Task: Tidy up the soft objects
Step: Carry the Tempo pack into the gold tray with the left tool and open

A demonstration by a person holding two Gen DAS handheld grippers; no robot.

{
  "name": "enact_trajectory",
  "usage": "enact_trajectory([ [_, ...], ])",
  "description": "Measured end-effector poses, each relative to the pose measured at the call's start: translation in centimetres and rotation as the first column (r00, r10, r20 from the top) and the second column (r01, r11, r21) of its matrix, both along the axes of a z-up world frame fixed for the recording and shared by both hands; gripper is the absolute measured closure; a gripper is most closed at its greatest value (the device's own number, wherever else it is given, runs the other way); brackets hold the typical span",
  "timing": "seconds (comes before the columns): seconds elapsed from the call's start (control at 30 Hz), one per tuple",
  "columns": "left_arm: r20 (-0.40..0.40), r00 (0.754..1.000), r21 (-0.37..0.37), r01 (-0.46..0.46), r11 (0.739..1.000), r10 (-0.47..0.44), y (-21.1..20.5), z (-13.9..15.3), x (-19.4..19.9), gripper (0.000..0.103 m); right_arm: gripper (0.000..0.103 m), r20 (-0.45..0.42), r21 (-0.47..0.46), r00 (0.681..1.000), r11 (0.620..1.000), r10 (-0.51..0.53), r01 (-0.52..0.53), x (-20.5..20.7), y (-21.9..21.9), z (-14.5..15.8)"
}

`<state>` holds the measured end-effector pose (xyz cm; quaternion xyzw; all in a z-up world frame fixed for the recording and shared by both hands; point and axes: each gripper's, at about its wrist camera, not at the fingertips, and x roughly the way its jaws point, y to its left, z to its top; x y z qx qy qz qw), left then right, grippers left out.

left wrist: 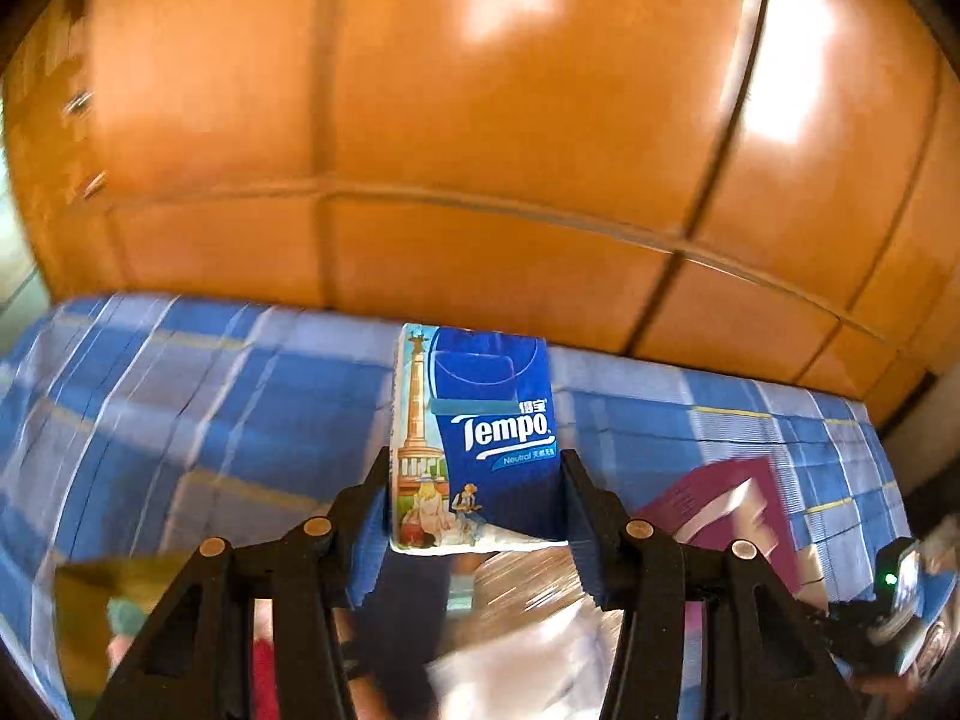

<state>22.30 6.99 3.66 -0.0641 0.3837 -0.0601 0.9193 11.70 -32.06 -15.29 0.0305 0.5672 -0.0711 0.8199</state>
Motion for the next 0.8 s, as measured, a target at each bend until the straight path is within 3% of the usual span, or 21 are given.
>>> enact_trajectory([
  [0.27,-0.001,0.984,-0.061,-0.178,0.982,0.178,11.4,-2.5,-9.8,0.051,0.085,0.013,-0.090,0.999,0.995,0.053,-0.051,-0.5,2.1,0.2],
  [0.47,-0.045,0.944,-0.102,-0.329,0.939,0.326,18.4,-5.1,-16.7,0.051,0.085,0.019,-0.156,0.996,0.984,0.086,-0.082,-1.4,3.3,0.5],
  [0.7,-0.138,0.886,-0.135,-0.460,0.878,0.443,23.2,-8.6,-20.6,0.051,0.085,0.023,-0.208,0.995,0.974,0.097,-0.090,-1.9,4.0,0.5],
  [0.8,-0.146,0.882,-0.104,-0.465,0.879,0.449,23.4,-9.6,-20.7,0.051,0.085,0.023,-0.218,0.995,0.972,0.096,-0.089,-2.0,4.1,0.5],
])
